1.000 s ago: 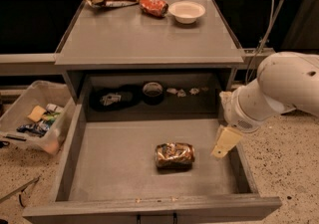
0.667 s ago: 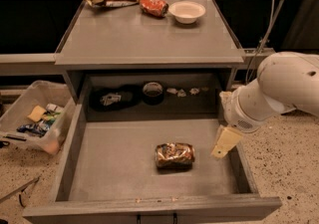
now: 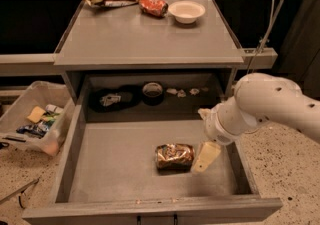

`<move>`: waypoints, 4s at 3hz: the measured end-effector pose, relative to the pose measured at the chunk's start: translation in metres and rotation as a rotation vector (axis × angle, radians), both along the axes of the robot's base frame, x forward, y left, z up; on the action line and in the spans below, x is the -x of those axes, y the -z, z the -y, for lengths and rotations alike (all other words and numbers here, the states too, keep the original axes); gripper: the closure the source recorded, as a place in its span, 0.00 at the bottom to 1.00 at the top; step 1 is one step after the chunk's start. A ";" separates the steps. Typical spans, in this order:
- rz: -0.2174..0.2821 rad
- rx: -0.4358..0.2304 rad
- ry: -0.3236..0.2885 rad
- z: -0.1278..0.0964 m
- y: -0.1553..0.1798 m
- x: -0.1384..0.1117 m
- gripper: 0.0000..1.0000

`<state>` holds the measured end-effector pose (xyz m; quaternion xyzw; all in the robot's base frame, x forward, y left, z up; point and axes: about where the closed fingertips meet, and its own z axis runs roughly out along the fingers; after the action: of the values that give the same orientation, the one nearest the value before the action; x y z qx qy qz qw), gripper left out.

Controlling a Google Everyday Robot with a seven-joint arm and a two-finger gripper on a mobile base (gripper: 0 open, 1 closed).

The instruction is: Pick orange can from top drawer and place on counter

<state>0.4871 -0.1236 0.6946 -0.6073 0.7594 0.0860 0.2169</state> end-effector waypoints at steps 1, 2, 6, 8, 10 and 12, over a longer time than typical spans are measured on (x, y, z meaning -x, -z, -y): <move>-0.063 -0.066 -0.048 -0.030 0.033 0.015 0.00; -0.101 -0.122 -0.095 -0.059 0.055 0.026 0.00; -0.060 -0.088 -0.113 -0.105 0.079 -0.010 0.00; -0.050 -0.074 -0.076 -0.079 0.071 -0.014 0.18; -0.050 -0.074 -0.076 -0.079 0.071 -0.014 0.65; -0.059 -0.065 -0.032 -0.068 0.051 -0.015 1.00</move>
Offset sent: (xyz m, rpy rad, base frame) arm -0.0395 0.0931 -0.0814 0.1922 0.1455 0.1488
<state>0.5023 -0.0555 0.6435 -0.6094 0.7524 0.1321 0.2123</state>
